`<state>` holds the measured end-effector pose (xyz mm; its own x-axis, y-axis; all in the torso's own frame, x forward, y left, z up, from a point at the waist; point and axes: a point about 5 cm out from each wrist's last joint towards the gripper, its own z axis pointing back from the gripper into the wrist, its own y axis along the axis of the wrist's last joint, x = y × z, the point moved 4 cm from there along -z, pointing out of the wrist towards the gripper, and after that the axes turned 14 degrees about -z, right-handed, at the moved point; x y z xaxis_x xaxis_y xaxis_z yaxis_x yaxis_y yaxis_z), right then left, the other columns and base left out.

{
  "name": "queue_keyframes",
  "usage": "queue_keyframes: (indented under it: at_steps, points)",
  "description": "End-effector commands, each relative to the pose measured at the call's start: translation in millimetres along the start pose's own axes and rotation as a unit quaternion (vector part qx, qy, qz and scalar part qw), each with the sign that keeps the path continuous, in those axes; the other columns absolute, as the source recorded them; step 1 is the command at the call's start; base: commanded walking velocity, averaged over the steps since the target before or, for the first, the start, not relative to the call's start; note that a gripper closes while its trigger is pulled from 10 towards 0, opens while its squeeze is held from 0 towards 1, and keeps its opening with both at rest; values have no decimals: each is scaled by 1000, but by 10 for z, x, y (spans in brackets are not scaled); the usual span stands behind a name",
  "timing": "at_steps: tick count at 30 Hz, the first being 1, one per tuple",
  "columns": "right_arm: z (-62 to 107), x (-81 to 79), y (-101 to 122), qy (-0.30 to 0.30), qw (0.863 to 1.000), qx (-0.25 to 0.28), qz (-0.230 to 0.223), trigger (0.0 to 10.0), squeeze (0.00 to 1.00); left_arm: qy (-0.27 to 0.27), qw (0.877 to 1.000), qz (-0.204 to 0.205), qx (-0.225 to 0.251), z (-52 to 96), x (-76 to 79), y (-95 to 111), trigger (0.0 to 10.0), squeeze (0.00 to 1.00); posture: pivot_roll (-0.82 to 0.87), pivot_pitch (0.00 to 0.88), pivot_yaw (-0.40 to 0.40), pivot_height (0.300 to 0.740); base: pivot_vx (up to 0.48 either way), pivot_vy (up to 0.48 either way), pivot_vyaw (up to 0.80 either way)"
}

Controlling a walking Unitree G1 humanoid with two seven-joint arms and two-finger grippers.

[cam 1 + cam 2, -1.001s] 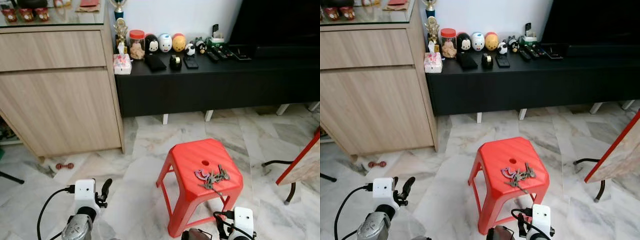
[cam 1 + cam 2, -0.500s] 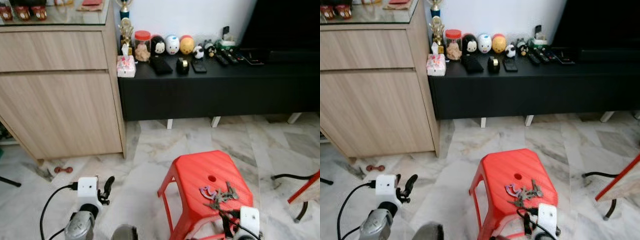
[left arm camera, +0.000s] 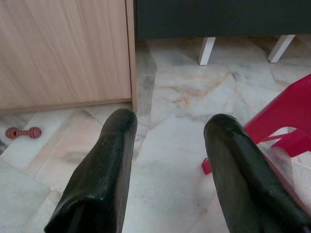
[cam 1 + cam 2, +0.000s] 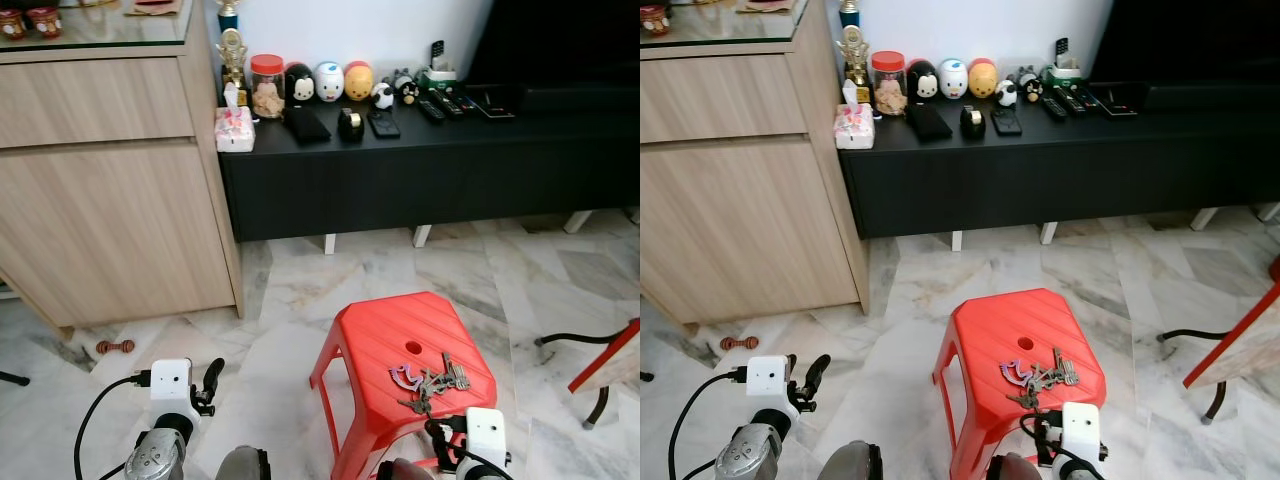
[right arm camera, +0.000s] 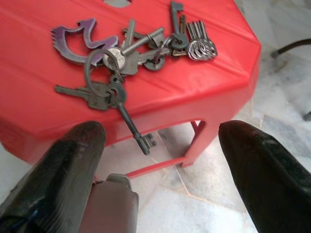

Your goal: Hang keys on a hook

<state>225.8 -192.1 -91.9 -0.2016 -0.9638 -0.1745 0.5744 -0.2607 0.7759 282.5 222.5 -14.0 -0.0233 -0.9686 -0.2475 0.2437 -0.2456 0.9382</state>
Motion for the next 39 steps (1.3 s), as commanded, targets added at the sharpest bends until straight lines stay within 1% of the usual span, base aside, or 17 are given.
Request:
queue_keyframes:
  at_steps: [1,5,6,7,15,16,17,18,23,24,25,26,27,28,31,35,39]
  points:
    - [11,10,4,7,1000,4,6,10000,0,-2,1000,1,-5,15,8,-26,10000,0,113,76,-70,635,0,0,0]
    - [16,-23,9,31,999,3,21,10000,0,0,1000,-1,-5,17,-4,-23,10000,0,117,87,-73,635,0,0,0]
    - [17,-29,10,37,999,3,24,10000,478,1,1000,-1,-4,18,-8,-23,10000,0,118,90,-74,635,0,0,0]
    - [21,-23,10,37,999,4,29,10000,1000,4,1000,-1,-4,17,-23,-19,10000,0,122,96,-77,635,0,0,0]
    - [70,1,-17,57,998,10,40,10000,1000,18,1000,2,9,38,-71,23,10000,0,138,135,-97,635,0,0,0]
    - [85,12,-25,60,997,11,45,10000,486,23,1000,4,17,41,-81,58,10000,0,141,145,-102,635,0,0,0]
    - [85,12,-25,60,997,11,45,10000,486,23,1000,4,17,41,-81,58,10000,0,141,145,-102,635,0,0,0]
    - [96,24,-32,61,997,13,48,10000,0,27,999,6,23,47,-86,82,10000,0,142,148,-104,635,0,0,0]
    - [134,61,-56,64,997,17,51,10000,0,36,998,7,47,50,-111,193,10000,0,151,171,-114,635,0,0,0]
    - [-128,-191,438,77,994,53,49,10000,0,41,997,6,60,43,-129,271,10000,0,158,182,-117,635,0,0,0]
    - [-300,-458,933,89,991,90,44,10000,0,45,996,6,76,39,-145,360,10000,0,166,193,-119,635,0,0,0]
    - [-300,-458,933,89,991,90,44,10000,0,45,996,6,76,39,-145,360,10000,0,166,193,-119,635,0,0,0]
    - [-374,-657,1289,98,988,114,40,10000,0,47,995,5,85,35,-155,418,10000,0,166,193,-119,635,0,0,0]
    - [-396,-793,1548,105,984,138,32,10000,0,48,994,4,94,39,-158,473,10000,0,167,197,-121,635,0,0,0]
    - [-381,-883,1671,121,979,159,27,10000,0,49,994,4,99,32,-165,505,10000,0,169,202,-124,635,0,0,0]
    - [-376,-925,1754,125,977,169,21,10000,0,50,994,4,98,16,-167,501,10000,0,166,183,-124,635,0,0,0]
    - [-372,-953,1744,134,976,168,22,10000,0,51,994,6,95,13,-173,500,10000,0,164,170,-127,635,0,0,0]
